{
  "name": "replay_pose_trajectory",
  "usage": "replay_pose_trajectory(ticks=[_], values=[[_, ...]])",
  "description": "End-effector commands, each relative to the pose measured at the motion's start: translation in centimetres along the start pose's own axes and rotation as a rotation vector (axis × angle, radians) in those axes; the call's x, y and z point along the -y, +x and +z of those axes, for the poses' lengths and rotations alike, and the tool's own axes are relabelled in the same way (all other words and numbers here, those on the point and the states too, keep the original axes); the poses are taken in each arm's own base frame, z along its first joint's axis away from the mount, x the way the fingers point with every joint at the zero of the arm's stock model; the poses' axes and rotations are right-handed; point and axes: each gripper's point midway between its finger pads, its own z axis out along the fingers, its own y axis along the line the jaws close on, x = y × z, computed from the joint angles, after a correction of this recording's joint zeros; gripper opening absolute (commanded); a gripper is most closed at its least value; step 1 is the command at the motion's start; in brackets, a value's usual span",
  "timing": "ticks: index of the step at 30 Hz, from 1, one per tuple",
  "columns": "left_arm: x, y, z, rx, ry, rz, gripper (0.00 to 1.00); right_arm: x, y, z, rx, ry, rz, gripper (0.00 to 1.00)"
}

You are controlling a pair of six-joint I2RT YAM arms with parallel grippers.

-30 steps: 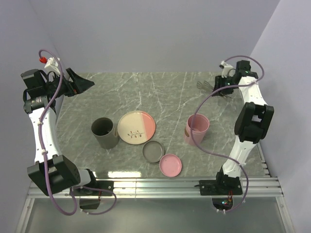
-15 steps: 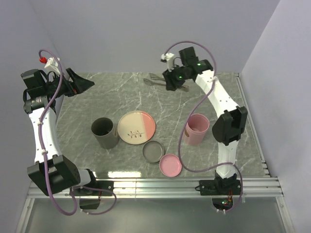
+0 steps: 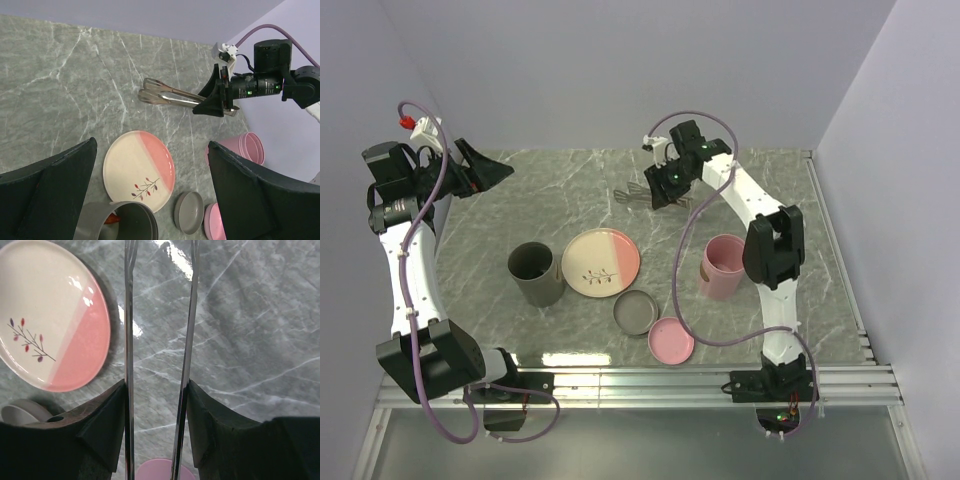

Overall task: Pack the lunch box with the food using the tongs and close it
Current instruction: Place the clamp at the center of the board.

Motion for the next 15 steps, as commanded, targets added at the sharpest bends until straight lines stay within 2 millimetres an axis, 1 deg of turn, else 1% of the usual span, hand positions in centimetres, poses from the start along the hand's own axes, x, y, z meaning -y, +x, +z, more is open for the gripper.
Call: replay_pose_trajectory(ticks=[1,2,3,5,6,7,9,10,13,15], values=[[0.7,-0.7,-0.3,0.025,0.021,0.036,0.99,-1.4,-2.4,0.3,0.081,-0.021,-0.001,0.55],[0.7,-0.6,-0.3,0.021,0.024,0.037,1.00,-1.9,-2.4,0.6,0.074,-0.021,-0.007,0.56],[0.7,-0.5,-0.3,0.018,0.023,0.034,0.99,-1.8,-2.5,0.9,0.070,-0.010,-0.007,0.56],[0.7,-0.4,-0.3,0.016,0.024,0.037,0.99,-1.1,-2.0,2.0,0.046,0.039,0.009,0.56],[0.8,-0.4,-0.4,0.016,0.024,0.040,0.99,-1.4,-2.2,2.3,0.044,0.044,0.004,0.56],[0.7,-0.3,-0.3,0.016,0.024,0.040,0.99,-1.0,-1.5,3.2,0.010,0.058,0.020,0.56],[0.7,-0.2,-0.4,0.013,0.021,0.045,0.99,-1.3,-1.3,3.9,-0.010,0.058,0.017,0.56],[0.7,-0.1,-0.4,0.012,0.019,0.048,0.99,-1.3,-0.7,4.5,-0.031,0.059,0.022,0.57],[0.7,0.1,-0.5,0.009,0.017,0.049,0.99,-1.5,-0.2,5.3,-0.049,0.071,0.016,0.57],[0.6,0.2,-0.5,0.008,0.015,0.053,0.99,-1.6,-0.1,5.5,-0.056,0.079,0.012,0.58]])
